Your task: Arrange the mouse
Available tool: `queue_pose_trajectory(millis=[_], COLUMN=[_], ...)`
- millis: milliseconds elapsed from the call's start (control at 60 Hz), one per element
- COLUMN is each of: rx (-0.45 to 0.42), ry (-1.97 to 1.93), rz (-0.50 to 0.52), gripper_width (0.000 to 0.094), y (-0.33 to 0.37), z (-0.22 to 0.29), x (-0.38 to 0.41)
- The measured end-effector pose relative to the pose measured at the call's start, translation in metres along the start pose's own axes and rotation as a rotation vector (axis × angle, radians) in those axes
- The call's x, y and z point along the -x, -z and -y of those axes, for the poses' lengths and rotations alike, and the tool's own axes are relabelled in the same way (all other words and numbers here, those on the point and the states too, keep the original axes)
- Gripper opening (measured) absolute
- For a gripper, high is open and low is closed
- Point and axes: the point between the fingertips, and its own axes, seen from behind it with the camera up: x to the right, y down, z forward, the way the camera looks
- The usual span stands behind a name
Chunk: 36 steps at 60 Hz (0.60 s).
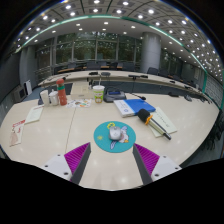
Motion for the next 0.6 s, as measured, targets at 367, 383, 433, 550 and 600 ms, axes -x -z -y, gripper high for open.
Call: queue_pose_trajectory(millis=[367, 383, 433, 550, 600], rx=[-0.053, -0.052, -0.051, -0.054, -0.052], ry=[0.019, 0.015, 0.006, 0.022, 0.02], rz=[-0.039, -0.037, -0.039, -0.05, -0.043], gripper_width=[0.0858, 0.0857, 0.0857, 0.086, 0.086], y=[0.167, 0.171, 0.183, 0.203, 0.208], z=[-0.032, -0.034, -0.038, -0.044, -0.045], x=[0.031, 0.032, 0.033, 0.037, 0.039])
